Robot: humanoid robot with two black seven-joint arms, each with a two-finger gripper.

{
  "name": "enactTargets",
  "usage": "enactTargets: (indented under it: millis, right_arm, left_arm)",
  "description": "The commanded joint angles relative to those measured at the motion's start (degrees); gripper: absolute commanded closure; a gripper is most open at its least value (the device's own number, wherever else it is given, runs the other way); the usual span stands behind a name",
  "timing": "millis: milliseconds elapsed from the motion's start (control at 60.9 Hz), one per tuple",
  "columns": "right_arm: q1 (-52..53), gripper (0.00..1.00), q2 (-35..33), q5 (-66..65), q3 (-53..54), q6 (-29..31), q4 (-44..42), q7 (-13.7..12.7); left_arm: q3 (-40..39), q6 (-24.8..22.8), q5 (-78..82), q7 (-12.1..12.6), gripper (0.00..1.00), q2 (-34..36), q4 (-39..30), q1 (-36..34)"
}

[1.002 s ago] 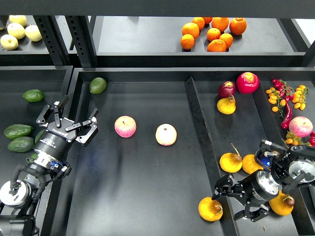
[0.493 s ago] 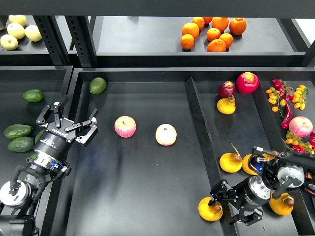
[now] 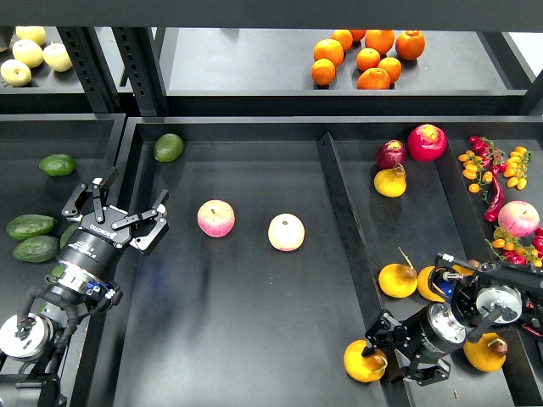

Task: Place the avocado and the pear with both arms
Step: 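Close the right gripper around the yellow pear, then lift the pear and set it beside the other pears, open gripper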

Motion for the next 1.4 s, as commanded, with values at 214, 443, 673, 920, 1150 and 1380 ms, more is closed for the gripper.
enactTargets:
  millis: [214,443,673,920,1150,1380]
  right_arm:
    - [0.72,0.86,0.62,5.69,5.69,0.0,0.05,0.03]
    - [6.08,0.86,-0.78,10.97,9.39,0.0,0.49,0.03]
    - [9.07,0.84,-8.33,12.99,8.86,0.0,1.28,0.03]
    - [6.09,0.84,-15.28,13.26,5.79,0.0,1.63,0.03]
    - [1.17,0.84,-18.97,9.13,5.87,0.0,1.63,0.03]
    - [-2.88,0.83,-19.15,6.67,6.49,0.0,1.46,0.03]
  left_arm:
    - [0.0,0.01,-0.03,0.02,0.01,0.0,-0.05,0.0]
    - [0.0,0.01,-0.03,0.02,0.01,0.0,0.04,0.0]
    - [0.0,0.01,0.06,0.02,0.01,0.0,0.12,0.0]
    - [0.09,0.01,0.06,0.02,0.01,0.0,0.39,0.0]
    - [0.26,0.01,-0.03,0.02,0.01,0.0,0.65,0.0]
    - [0.09,0.01,-0.12,0.02,0.01,0.0,0.3,0.09]
